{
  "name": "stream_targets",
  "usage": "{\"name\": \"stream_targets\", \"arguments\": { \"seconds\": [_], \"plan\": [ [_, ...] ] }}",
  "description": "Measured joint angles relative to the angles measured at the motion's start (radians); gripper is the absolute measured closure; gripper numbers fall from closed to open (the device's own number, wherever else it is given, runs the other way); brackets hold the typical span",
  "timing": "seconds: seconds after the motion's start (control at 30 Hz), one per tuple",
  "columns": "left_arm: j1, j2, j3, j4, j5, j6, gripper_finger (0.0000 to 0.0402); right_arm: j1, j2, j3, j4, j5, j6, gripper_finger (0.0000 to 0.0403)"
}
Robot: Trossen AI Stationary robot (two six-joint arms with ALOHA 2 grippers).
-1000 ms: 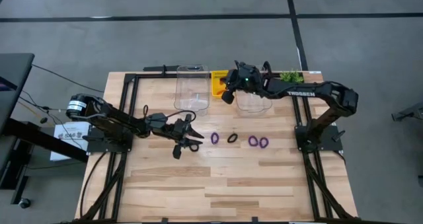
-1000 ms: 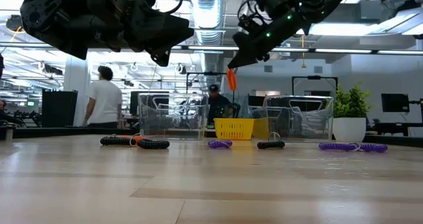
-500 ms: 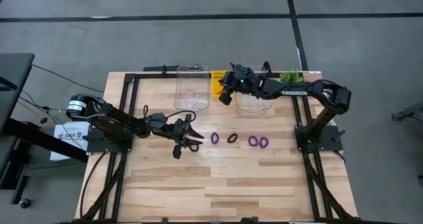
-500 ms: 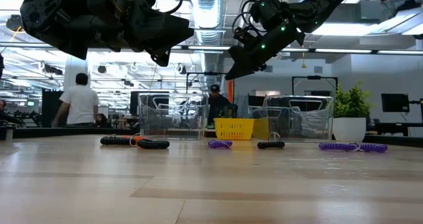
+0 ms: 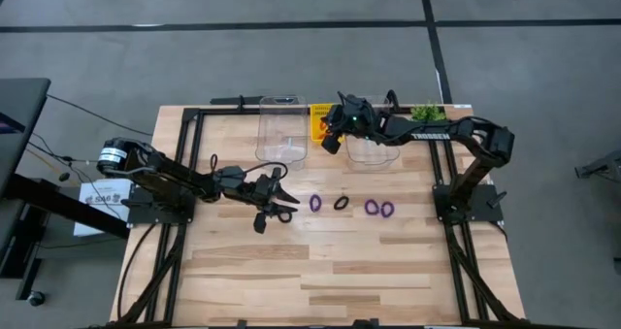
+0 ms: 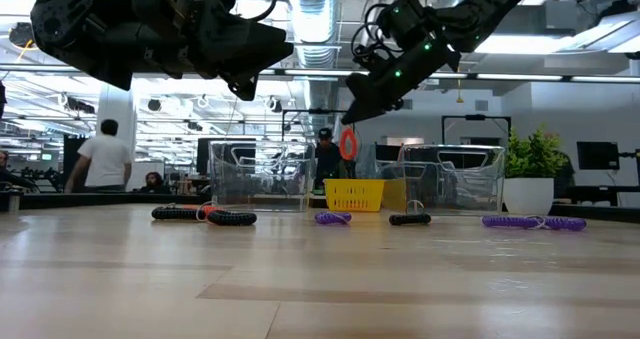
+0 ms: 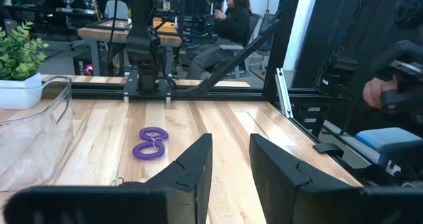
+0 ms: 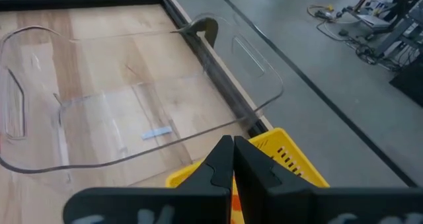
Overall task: Sort spring keychains
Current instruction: Put the right orange spring keychain into the yellow bin
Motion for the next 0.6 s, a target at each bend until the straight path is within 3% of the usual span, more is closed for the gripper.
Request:
{"name": "stream_targets", "arguments": {
  "seconds": [0.6],
  "plan": [
    [0.0,0.0,0.0,0.0,0.0,0.0,0.0303,0.0,0.0,0.0,-0.04,0.0,0.0,0.0403]
  ]
}}
